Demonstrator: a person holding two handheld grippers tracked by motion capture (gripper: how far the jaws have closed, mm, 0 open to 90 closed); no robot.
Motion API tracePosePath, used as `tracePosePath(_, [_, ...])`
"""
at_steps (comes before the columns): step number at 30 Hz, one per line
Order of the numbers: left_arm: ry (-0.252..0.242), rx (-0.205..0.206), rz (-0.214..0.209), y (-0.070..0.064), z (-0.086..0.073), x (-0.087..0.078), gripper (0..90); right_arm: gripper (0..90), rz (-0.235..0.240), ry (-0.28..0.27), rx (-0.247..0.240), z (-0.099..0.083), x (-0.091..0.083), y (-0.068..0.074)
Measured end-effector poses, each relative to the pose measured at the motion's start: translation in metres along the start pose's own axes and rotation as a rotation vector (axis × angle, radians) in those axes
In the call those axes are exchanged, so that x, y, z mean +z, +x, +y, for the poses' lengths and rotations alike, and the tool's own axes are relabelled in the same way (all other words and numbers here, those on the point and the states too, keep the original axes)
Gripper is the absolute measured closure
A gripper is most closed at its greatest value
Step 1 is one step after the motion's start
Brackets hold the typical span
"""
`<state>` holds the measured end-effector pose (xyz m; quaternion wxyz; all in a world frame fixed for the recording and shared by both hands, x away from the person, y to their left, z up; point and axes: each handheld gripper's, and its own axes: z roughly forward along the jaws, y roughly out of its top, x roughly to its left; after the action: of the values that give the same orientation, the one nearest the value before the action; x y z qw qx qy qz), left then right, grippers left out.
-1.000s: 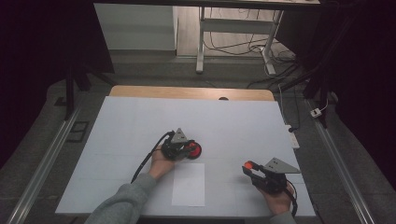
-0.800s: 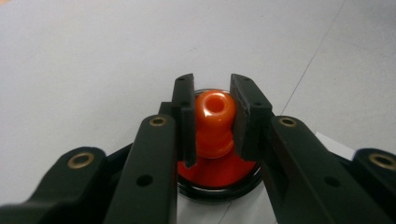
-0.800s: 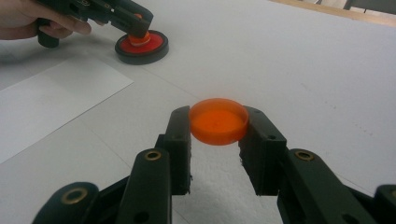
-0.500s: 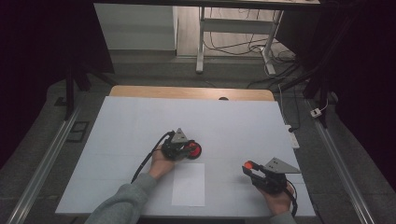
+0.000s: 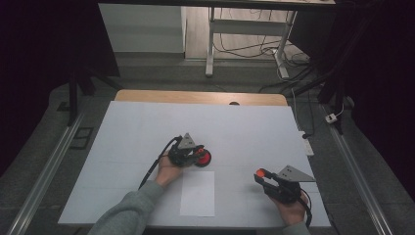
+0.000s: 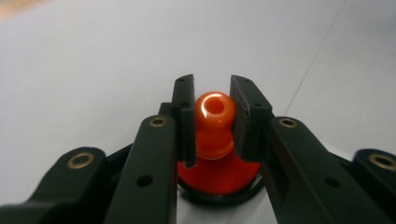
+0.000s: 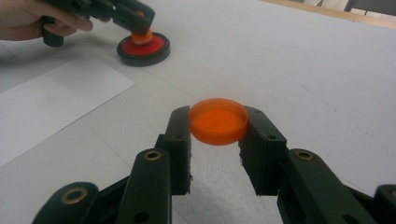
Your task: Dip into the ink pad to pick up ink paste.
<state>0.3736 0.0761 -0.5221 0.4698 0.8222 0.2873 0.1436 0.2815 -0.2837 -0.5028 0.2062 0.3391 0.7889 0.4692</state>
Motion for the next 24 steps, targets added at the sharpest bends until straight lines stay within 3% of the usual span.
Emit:
tracePosePath(3, [-0.042,-0.009,-0.016,0.0,0.009,-0.012,72.5,64.6,0.0,-0.002,-0.001,0.0,-0.001,0.0])
tracePosePath(6, [-0.043,-0.013,-0.031,-0.003,0.012,-0.016,72.5,64.7,0.001,0.0,-0.001,0.0,0.0,0.0])
tracePosePath(15, [0.044,-0.018,-0.059,-0.006,0.007,0.002,72.5,64.6,0.003,-0.001,-0.002,0.0,0.0,0.0])
tracePosePath(24, [0.064,-0.035,-0.044,-0.001,0.001,0.008,72.4,64.6,0.002,0.0,-0.003,0.0,0.0,-0.001])
